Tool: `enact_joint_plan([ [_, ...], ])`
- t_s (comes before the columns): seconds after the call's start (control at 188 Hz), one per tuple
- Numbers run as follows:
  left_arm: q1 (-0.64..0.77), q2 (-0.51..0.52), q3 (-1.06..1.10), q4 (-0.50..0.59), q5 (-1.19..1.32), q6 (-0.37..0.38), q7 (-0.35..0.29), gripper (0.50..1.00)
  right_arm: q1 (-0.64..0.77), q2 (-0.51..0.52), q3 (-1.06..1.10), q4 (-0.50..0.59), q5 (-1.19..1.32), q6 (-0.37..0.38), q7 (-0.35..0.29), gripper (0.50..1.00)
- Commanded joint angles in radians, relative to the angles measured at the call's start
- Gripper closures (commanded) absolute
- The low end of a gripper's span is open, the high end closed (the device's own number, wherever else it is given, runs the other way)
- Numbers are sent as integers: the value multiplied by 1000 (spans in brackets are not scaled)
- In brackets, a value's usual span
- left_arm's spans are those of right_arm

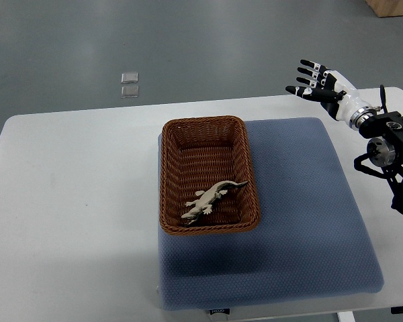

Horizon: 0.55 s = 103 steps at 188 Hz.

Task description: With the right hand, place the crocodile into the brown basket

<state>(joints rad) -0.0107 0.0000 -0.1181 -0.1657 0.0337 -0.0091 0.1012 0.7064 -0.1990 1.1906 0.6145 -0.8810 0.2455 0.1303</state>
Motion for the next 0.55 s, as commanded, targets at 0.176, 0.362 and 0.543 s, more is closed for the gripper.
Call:
enact_joint_plan([
  [0.176, 0, 0, 0, 0, 0, 0, 0, 500, -7, 0, 6, -1, 37, -45, 9, 568],
  [0.362, 0, 0, 0, 0, 0, 0, 0, 500, -7, -3, -5, -1, 103, -40, 9, 568],
  [0.543, 0, 0, 0, 0, 0, 0, 0, 500, -7, -2, -8, 5, 105, -35, 11, 568],
])
